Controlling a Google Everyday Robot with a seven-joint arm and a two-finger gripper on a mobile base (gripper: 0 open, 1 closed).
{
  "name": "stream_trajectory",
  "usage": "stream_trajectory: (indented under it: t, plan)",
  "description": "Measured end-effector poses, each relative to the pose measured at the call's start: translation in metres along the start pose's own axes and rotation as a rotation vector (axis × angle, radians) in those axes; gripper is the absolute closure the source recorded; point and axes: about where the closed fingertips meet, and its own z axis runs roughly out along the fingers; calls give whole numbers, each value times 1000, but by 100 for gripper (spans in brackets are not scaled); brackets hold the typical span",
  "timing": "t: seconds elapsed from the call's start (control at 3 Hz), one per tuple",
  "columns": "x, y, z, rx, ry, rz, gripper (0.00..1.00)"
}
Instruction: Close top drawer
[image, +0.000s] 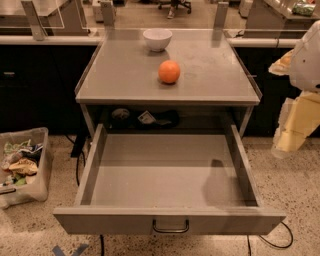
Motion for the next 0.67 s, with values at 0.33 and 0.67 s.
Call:
stream_trajectory:
  t: [0.33,0.67]
  plan:
    - [0,0,0,1,0,0,0]
    - [2,0,0,24,12,3,18]
